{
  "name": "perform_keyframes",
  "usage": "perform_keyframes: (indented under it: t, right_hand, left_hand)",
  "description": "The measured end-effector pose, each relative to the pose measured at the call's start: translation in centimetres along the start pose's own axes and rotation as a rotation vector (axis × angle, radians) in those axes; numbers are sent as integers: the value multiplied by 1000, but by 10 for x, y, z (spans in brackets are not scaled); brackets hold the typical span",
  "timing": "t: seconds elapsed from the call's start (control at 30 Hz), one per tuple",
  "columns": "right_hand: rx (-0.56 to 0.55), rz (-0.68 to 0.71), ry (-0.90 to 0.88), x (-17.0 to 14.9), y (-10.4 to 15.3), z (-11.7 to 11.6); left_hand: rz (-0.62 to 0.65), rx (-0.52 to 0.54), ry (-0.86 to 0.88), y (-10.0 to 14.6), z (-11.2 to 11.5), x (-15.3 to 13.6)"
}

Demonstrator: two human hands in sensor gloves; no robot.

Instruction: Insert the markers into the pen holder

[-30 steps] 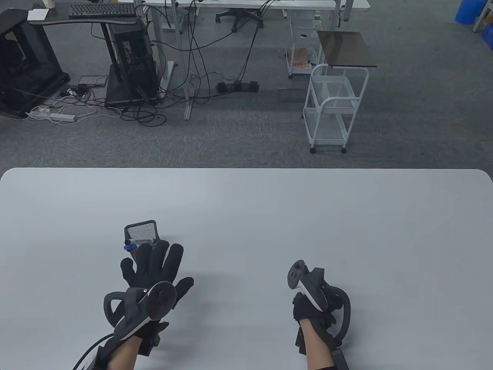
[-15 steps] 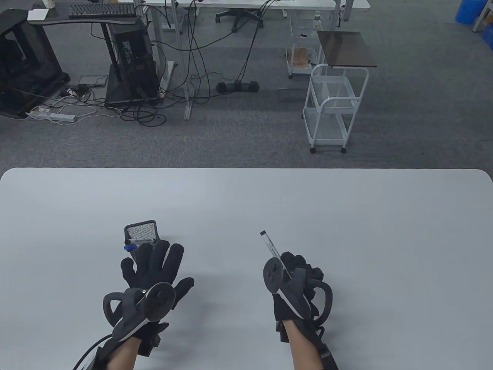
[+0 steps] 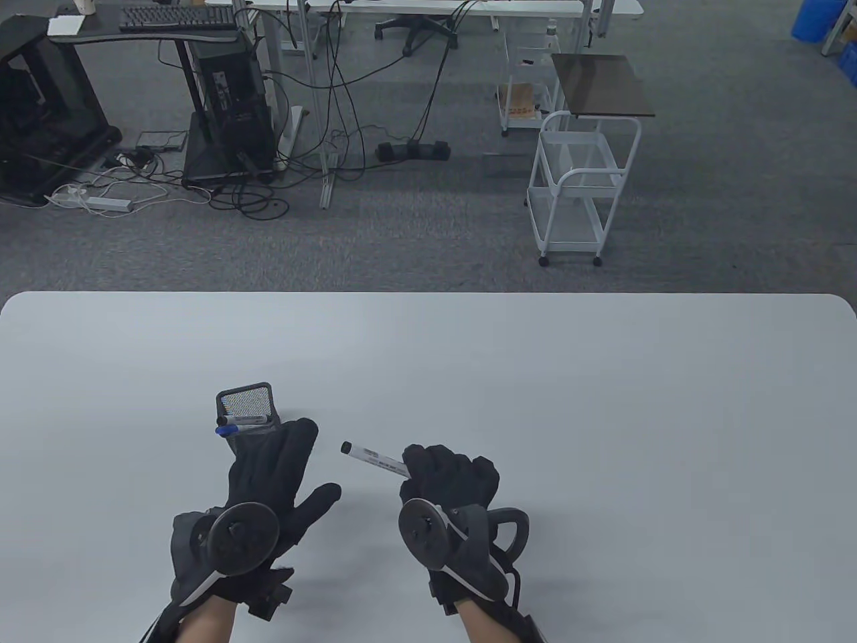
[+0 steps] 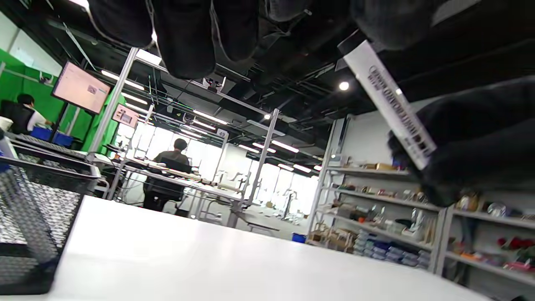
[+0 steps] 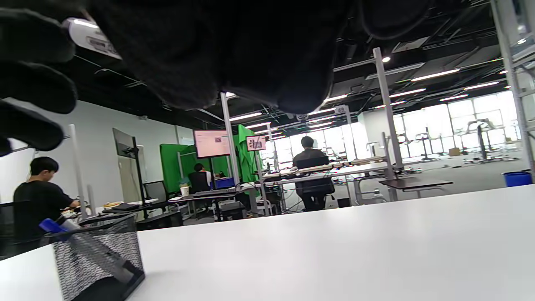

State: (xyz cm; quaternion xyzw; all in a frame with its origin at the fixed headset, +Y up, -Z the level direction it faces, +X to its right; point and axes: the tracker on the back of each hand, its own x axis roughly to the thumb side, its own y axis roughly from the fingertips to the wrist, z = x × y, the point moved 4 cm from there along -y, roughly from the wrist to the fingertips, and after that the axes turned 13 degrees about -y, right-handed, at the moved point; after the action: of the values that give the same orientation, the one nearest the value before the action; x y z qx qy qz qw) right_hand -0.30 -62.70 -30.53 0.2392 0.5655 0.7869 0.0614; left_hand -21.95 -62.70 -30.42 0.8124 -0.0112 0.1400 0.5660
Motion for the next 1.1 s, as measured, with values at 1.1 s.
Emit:
perform_keyframes:
  t: [1.1]
  right_hand:
    - [142, -11, 6, -26, 3, -16]
  left_hand:
    - [102, -89, 5, -1, 19, 22]
